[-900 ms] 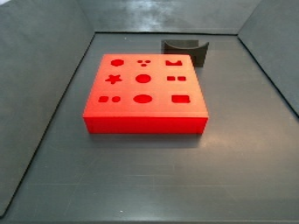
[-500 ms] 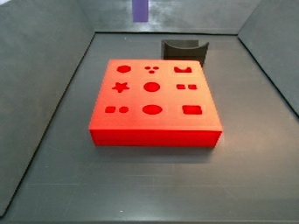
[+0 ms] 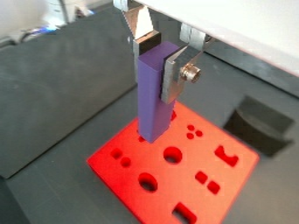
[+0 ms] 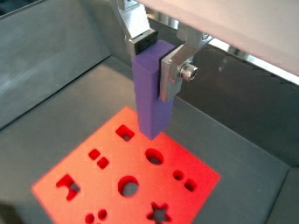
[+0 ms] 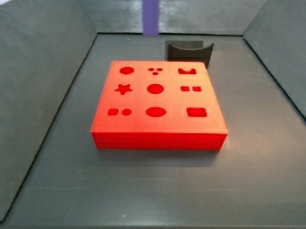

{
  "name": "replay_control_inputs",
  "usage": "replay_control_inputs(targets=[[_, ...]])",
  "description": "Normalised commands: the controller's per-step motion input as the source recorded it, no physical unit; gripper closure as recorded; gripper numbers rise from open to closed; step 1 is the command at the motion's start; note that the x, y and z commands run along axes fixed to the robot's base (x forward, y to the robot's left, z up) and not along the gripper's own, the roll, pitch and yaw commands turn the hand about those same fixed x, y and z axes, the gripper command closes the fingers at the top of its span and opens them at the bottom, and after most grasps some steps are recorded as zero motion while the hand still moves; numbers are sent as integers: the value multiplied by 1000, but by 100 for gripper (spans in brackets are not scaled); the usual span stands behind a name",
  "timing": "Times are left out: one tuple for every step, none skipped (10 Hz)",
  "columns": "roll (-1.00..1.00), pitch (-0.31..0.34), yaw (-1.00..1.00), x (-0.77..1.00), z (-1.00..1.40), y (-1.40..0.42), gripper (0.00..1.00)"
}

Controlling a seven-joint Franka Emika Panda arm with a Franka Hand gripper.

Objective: Insert the rectangle object.

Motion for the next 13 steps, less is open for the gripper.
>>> replay_control_inputs(targets=[[0, -36, -577, 546, -246, -34, 100], [-11, -36, -574, 566, -223, -14, 100], [-11, -27, -617, 526, -214, -9, 100], [0, -16, -634, 503, -231, -11, 100], [-3, 0, -674, 466, -211, -6, 100], [0, 0, -694, 446, -234, -3, 100], [0, 0, -714, 423, -246, -3, 100], [0, 0, -746, 389, -214, 0, 100], [-11, 0, -743, 391, -197, 0, 100], [-24, 0, -706, 434, -174, 0, 100], [-46, 0, -663, 477, -126, 0, 100], [-63, 0, -654, 486, -91, 0, 100], [-63, 0, -666, 483, -91, 0, 100]])
